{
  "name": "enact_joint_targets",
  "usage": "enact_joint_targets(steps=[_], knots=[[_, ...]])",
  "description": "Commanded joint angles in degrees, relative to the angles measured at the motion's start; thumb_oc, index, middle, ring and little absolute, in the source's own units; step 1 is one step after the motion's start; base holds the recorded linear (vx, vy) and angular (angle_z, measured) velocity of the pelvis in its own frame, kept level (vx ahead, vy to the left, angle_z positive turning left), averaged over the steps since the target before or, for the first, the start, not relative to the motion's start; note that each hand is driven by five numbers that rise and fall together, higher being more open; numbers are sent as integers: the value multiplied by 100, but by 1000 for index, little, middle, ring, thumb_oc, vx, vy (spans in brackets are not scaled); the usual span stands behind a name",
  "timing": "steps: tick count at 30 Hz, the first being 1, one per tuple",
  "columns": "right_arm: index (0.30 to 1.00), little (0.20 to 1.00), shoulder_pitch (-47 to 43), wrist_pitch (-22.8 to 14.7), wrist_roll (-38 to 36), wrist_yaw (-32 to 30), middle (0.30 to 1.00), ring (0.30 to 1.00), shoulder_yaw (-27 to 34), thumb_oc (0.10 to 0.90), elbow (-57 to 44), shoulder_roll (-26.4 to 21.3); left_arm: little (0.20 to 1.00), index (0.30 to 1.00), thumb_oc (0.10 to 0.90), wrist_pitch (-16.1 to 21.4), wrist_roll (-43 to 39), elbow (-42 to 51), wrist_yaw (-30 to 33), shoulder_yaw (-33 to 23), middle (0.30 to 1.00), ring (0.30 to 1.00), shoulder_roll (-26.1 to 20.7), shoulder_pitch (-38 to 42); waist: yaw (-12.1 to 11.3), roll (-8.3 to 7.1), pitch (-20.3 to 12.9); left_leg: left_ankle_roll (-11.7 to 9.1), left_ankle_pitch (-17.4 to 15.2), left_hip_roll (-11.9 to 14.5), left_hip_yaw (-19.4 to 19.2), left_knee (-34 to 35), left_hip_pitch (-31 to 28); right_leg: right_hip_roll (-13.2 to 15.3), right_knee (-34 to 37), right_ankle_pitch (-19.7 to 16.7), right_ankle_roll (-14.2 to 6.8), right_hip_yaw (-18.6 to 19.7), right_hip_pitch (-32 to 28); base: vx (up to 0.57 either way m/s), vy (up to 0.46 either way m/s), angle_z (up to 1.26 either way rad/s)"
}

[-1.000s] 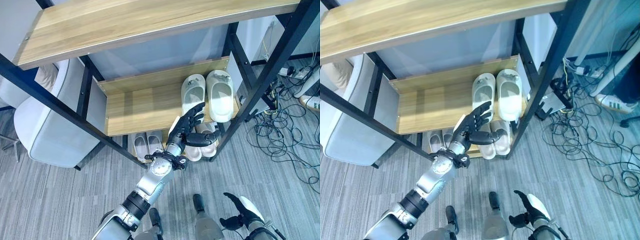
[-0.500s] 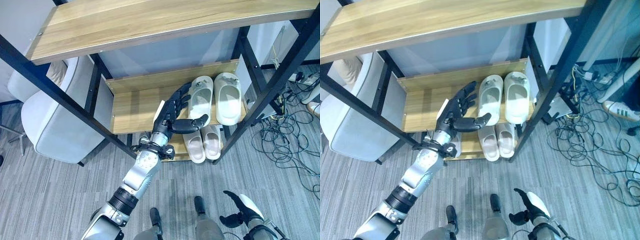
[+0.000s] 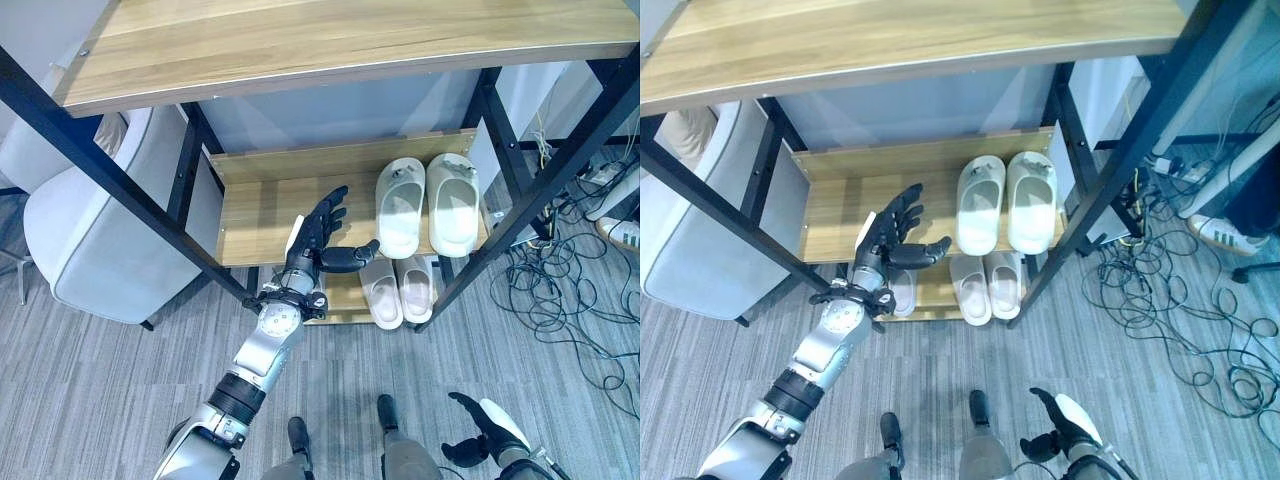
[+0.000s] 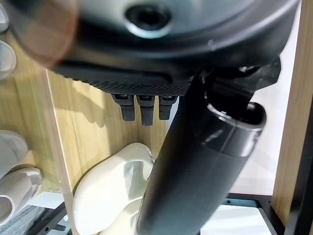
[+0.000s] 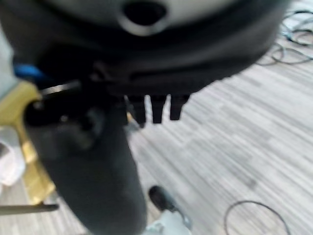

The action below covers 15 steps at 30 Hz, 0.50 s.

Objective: Arrange the slippers neatly on the shoe rack.

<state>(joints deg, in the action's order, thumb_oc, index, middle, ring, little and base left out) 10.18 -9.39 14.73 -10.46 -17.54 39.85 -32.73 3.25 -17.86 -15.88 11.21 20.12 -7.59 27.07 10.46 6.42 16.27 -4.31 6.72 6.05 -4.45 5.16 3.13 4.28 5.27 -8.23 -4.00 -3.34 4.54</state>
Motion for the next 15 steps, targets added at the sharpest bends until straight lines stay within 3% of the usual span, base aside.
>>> enact_joint_targets(steps=[1, 15], knots=[[900, 900, 308, -139, -37, -123, 900, 900, 142, 800, -149, -183, 900, 900, 800, 449, 260, -223, 85, -139, 900, 900, 236, 1004, -21, -133, -167, -122, -175, 25, -237, -16, 1, -168, -27, 218, -11, 129, 128, -12, -8, -4], [900, 900, 382, -200, -123, -196, 900, 900, 287, 800, -223, -335, 900, 900, 800, 438, 327, -248, 12, 135, 900, 900, 480, 1156, 106, -42, 157, -127, -118, 25, -290, -16, 100, -172, -27, 152, -20, 272, 317, -3, -3, -2]])
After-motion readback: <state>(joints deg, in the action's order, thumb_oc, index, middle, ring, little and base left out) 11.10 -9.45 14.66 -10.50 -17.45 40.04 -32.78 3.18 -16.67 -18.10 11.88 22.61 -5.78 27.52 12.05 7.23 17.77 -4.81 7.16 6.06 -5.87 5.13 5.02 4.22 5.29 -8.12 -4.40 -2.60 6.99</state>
